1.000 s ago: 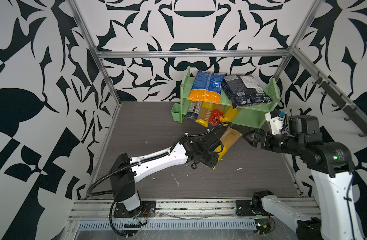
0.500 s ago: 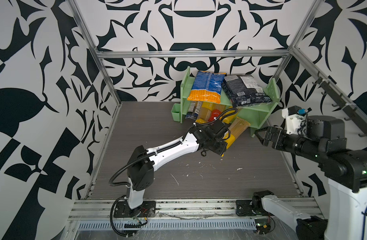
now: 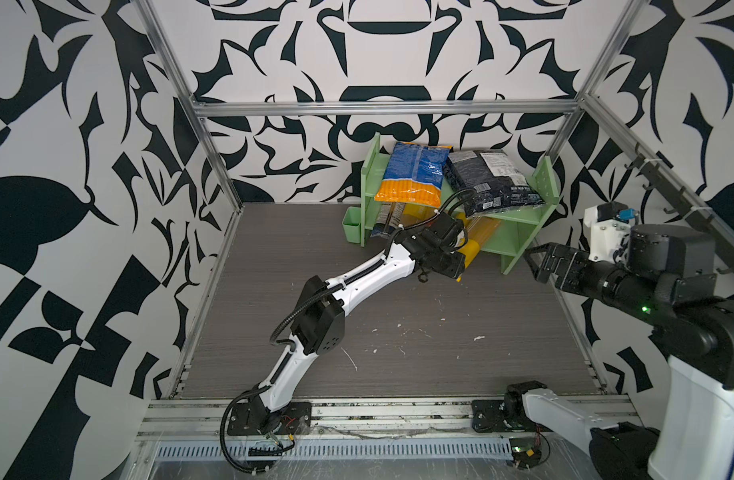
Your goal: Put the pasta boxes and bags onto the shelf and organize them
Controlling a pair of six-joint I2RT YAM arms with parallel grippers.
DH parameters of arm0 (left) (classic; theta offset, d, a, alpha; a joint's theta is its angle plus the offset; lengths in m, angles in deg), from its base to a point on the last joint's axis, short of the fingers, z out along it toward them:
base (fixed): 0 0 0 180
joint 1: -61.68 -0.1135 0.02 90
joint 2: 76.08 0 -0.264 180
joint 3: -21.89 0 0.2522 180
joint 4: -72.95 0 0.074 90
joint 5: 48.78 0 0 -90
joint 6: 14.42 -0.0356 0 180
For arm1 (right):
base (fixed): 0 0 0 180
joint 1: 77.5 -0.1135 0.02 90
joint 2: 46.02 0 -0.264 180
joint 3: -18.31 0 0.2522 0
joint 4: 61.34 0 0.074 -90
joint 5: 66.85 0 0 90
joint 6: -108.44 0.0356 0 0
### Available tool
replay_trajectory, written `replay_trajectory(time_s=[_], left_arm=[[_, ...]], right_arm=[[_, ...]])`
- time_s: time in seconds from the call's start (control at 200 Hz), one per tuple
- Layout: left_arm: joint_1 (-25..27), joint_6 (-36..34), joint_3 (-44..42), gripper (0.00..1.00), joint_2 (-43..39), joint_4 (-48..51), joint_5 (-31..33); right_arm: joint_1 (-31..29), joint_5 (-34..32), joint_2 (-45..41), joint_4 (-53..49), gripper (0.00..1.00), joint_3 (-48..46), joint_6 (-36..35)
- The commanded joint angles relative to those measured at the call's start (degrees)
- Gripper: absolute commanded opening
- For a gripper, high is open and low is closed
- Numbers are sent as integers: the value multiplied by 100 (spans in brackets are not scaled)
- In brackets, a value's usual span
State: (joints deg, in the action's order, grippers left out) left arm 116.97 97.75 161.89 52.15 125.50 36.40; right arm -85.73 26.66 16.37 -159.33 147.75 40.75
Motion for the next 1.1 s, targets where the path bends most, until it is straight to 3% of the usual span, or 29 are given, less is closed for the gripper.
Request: replay_trajectory(time_s=[0.0,0.215,0.68,1.095], left_arm=[[-61,-24,734,0,117,-761,-409],[-97,210,1405,0,662,-1024,-748],[-253,944,1777,0,1245,-2100,-1340],[-371,1366,2028,3,1602,-2718,-1414]], right_arm=[[21,-188,119,90,97,141,-59],[21,-298,254,60,97,263,-57],[22,-538,254,-296,97,494,22],[16,-736,363,-584,97,920,-15]])
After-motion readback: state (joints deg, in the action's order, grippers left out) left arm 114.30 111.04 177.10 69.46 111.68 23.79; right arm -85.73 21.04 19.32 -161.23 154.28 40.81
